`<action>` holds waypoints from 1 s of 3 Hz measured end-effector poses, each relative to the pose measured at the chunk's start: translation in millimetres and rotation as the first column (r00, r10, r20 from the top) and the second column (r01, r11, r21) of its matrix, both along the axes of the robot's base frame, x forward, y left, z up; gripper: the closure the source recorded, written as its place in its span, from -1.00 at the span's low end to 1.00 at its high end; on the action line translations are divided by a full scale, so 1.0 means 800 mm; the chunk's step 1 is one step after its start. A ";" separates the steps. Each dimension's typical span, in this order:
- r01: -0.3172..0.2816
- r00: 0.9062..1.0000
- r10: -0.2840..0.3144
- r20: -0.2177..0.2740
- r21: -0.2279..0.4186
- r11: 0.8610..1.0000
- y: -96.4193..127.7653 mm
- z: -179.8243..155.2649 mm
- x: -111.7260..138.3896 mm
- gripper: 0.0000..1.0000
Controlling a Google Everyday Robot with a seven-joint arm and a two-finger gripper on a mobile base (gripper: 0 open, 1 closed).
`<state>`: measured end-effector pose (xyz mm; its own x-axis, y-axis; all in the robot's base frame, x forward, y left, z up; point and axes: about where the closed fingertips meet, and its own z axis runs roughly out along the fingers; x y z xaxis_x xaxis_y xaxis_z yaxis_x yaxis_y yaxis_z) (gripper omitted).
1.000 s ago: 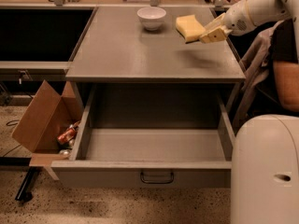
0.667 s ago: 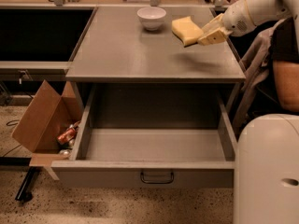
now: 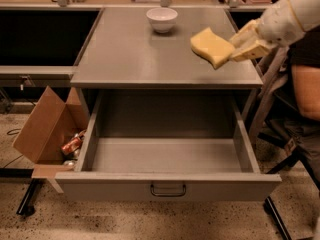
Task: Place sponge into top drawer
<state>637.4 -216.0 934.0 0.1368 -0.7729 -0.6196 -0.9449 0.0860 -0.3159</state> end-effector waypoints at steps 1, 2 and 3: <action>-0.029 0.999 0.029 -0.039 -0.010 1.000 0.012 -0.025 -0.012 1.00; -0.029 0.999 0.028 -0.041 -0.015 0.999 0.014 -0.028 -0.010 1.00; -0.058 0.996 0.052 -0.073 -0.082 0.995 0.030 -0.062 -0.019 1.00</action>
Offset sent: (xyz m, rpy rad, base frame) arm -0.0091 0.0098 -0.0200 -0.0093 0.0394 0.0281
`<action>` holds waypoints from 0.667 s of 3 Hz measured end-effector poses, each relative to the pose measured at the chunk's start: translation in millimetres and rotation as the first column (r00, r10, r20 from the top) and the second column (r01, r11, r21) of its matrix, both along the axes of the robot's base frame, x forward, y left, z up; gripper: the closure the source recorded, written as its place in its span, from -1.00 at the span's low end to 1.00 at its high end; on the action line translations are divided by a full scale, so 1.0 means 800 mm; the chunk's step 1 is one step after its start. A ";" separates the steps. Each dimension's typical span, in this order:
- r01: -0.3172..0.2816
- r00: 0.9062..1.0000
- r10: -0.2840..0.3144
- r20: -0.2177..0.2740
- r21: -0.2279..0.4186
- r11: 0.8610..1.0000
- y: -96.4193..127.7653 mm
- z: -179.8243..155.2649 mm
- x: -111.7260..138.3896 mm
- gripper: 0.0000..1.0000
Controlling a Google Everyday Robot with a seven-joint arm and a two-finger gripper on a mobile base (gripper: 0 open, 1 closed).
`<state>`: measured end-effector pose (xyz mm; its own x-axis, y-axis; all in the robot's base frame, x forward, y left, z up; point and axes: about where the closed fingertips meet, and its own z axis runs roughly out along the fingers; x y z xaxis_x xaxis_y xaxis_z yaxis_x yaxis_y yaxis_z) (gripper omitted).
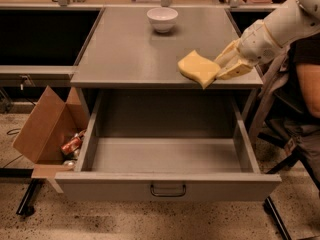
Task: Place sponge into top drawer
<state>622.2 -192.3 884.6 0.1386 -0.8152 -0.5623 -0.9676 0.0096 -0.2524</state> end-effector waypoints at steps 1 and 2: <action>-0.053 0.997 0.049 -0.063 -0.071 0.996 0.020 -0.058 -0.027 1.00; -0.109 0.984 0.090 -0.153 -0.121 0.987 0.038 -0.119 -0.062 1.00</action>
Offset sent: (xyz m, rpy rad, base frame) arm -0.0867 0.0428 -0.1501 -0.2015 0.2544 0.1565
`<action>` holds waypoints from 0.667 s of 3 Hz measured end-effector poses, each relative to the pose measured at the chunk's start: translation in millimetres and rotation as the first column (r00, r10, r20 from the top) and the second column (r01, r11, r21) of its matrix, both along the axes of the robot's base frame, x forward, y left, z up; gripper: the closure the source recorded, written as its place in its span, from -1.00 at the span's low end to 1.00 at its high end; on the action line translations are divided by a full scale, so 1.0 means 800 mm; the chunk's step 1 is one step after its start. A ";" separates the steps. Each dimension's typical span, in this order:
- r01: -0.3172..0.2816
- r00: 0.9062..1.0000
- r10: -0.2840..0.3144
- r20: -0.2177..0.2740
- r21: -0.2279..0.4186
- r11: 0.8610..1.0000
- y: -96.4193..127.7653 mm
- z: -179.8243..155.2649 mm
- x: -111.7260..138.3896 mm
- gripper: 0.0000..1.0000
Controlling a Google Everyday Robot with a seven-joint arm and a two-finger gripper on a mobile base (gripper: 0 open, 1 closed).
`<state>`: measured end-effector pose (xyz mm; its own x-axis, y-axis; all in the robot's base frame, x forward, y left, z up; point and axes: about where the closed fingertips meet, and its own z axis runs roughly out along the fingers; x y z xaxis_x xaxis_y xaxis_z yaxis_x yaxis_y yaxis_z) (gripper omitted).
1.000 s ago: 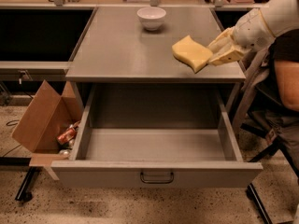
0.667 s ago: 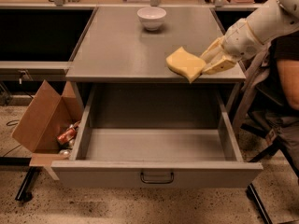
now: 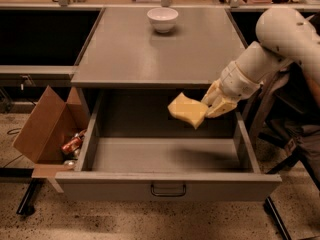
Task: Place sponge into top drawer
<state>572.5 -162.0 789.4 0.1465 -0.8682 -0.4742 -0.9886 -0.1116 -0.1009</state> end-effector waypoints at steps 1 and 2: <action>-0.036 0.997 0.033 -0.069 -0.045 0.998 0.013 -0.044 -0.027 1.00; -0.032 0.993 0.022 -0.115 -0.082 0.996 0.022 -0.088 -0.040 1.00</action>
Offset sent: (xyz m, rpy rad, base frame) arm -0.0419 0.0240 -0.1149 -0.1321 0.1603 -0.0025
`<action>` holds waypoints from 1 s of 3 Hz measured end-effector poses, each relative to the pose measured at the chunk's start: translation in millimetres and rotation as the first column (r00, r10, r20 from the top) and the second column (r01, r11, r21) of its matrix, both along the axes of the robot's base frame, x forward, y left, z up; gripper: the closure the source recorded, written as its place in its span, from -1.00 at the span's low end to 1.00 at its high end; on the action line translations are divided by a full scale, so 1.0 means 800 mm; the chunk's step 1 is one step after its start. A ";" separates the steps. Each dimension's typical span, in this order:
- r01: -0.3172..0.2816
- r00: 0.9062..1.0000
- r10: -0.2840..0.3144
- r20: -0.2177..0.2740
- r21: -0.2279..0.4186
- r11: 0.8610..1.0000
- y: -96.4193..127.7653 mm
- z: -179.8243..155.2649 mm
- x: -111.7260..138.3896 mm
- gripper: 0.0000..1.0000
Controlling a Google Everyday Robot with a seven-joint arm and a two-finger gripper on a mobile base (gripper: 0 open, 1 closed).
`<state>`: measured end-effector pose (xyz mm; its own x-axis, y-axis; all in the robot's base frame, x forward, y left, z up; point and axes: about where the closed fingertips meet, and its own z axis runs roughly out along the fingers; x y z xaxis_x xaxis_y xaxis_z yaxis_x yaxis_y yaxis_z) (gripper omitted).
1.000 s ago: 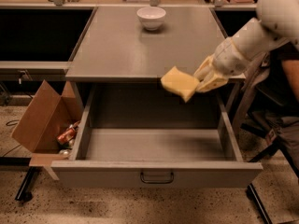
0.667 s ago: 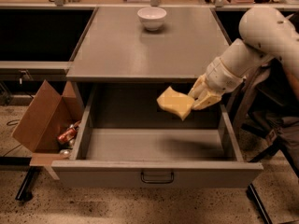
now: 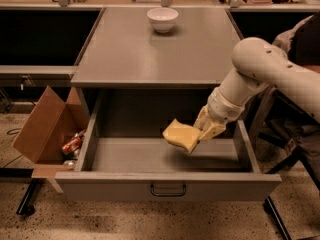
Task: Place sponge into top drawer
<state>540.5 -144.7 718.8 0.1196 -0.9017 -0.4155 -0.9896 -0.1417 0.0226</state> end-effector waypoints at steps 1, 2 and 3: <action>0.041 0.999 -0.041 -0.020 -0.013 0.999 0.003 -0.040 0.002 1.00; 0.123 0.992 -0.123 -0.015 -0.014 0.992 -0.003 -0.072 0.009 0.56; 0.160 0.987 -0.160 -0.009 -0.012 0.987 -0.005 -0.083 0.013 0.10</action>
Offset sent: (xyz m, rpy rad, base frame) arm 0.0146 -0.0116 -0.0766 -0.0123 -0.0016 -0.2100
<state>551.1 -149.1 652.4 -0.0304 -0.9133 -0.4061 -0.9993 0.0186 0.0331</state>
